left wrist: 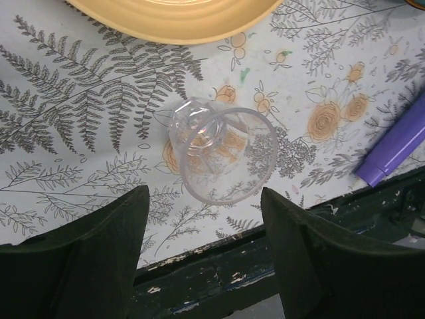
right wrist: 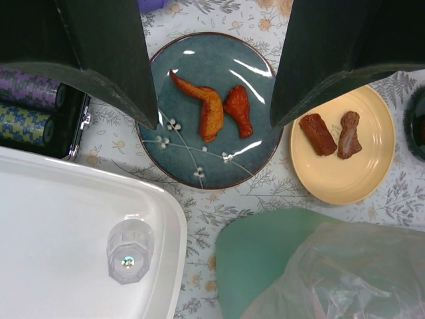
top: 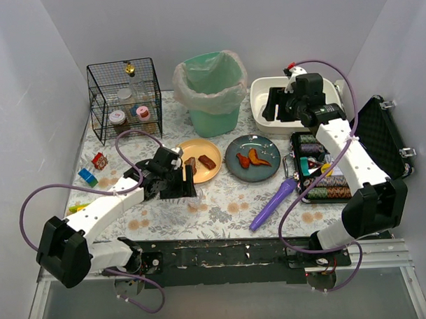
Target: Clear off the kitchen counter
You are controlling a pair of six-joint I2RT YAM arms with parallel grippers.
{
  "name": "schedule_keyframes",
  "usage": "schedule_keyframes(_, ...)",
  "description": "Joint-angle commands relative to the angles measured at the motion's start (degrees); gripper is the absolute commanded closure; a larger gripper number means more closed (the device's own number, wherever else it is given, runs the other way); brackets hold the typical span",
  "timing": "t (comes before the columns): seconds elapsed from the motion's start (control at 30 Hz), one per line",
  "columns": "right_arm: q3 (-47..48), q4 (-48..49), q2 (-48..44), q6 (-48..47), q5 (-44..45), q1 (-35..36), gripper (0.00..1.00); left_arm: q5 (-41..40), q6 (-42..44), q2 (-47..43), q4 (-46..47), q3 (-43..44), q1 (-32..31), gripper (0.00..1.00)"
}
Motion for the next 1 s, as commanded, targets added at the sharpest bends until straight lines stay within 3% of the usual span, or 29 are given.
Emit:
schedule_keyframes(0.0, -1.1, 3.0, -2.2, 0.9, -2.1, 0.0, 0.24, -5.7, -1.6, 0.7, -1.2, 2.2, -0.6, 0.34)
schedule_keyframes(0.53, -5.7, 4.2, -6.2, 1.7, -2.9, 0.0, 0.25, -5.5, -0.2, 7.4, 3.6, 0.6, -0.9, 0.6)
schedule_keyframes(0.87, -8.8, 6.7, -8.0, 2.9, -6.8, 0.0, 0.25, -5.2, -0.2, 7.8, 4.6, 0.6, -0.8, 0.99)
schedule_keyframes(0.97, -10.2, 8.5, -8.8, 3.6, -8.9, 0.0, 0.25, -4.9, 0.0, 7.1, 4.4, 1.2, -0.9, 1.0)
